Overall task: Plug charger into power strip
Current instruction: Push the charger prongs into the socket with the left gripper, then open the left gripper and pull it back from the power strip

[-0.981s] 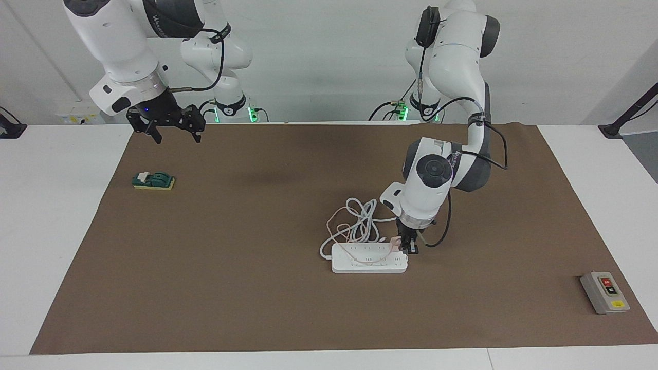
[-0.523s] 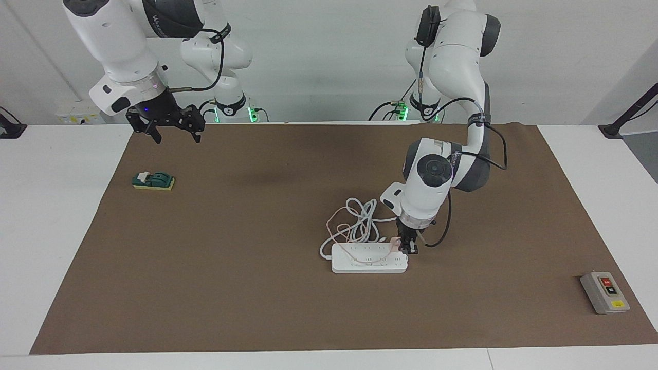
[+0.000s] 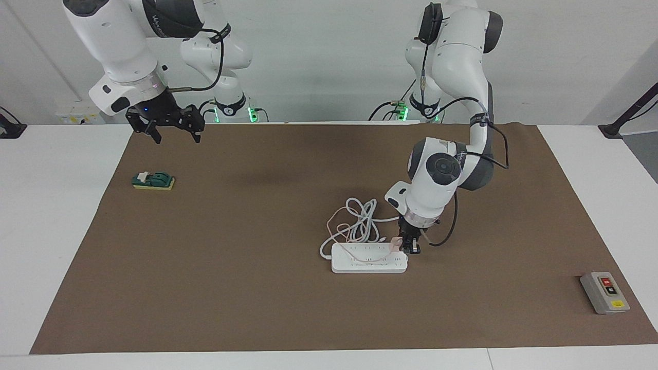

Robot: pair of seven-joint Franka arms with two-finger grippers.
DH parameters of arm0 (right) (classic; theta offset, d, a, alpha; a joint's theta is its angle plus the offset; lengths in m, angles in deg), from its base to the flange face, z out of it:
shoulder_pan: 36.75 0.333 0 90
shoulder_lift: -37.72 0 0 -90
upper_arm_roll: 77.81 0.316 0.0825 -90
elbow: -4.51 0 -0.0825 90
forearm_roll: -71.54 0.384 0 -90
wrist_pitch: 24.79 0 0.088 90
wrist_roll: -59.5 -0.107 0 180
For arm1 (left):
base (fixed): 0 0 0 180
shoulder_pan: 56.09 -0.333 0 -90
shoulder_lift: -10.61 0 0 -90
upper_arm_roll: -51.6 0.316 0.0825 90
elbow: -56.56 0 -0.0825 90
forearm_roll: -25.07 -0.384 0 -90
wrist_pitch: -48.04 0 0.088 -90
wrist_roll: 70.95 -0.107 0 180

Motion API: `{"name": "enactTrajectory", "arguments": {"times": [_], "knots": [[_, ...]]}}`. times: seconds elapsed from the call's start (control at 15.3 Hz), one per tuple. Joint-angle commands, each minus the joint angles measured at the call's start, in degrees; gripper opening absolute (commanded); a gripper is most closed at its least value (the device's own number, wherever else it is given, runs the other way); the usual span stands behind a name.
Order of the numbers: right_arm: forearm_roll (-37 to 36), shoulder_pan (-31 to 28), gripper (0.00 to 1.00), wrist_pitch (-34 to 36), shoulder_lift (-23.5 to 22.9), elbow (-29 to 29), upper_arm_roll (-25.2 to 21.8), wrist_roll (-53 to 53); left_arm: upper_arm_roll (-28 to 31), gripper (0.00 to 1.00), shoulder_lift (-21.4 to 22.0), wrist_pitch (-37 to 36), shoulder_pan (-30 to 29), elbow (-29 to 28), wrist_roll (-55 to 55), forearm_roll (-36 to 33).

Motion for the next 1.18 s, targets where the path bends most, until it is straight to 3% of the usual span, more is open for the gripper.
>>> {"name": "enactTrajectory", "arguments": {"times": [0.0, 0.07, 0.13, 0.2, 0.26, 0.65, 1.11], "knots": [[0.6, -1.1, 1.0, -0.9, 1.2, 1.3, 0.5, 0.2, 0.6, 0.21, -2.5, 3.4, 0.9, -2.2, -0.5, 0.6], [0.6, -1.1, 1.0, -0.9, 1.2, 1.3, 0.5, 0.2, 0.6, 0.27, -2.5, 3.4, 0.9, -2.2, -0.5, 0.4], [0.6, -1.1, 1.0, -0.9, 1.1, 1.3, 0.5, 0.2, 0.6, 0.56, -2.5, 3.5, 0.9, -2.2, -0.5, 0.3], [0.6, -1.1, 1.0, -0.9, 1.1, 1.3, 0.5, 0.2, 0.6, 0.96, -2.5, 3.7, 0.9, -2.2, -0.5, 0.4], [0.6, -1.1, 1.0, -0.9, 1.1, 1.3, 0.5, 0.2, 0.6, 1.0, -2.5, 3.4, 0.9, -1.9, -0.5, 0.4], [0.6, -1.1, 1.0, -0.9, 1.1, 1.3, 0.5, 0.2, 0.6, 1.0, -1.2, 3.3, 0.5, -1.0, -0.6, 0.4], [0.6, -1.1, 1.0, -0.9, 1.2, 1.3, 0.5, 0.2, 0.6, 1.0, 7.9, -5.8, -2.8, -1.4, 3.6, 2.0]]}}
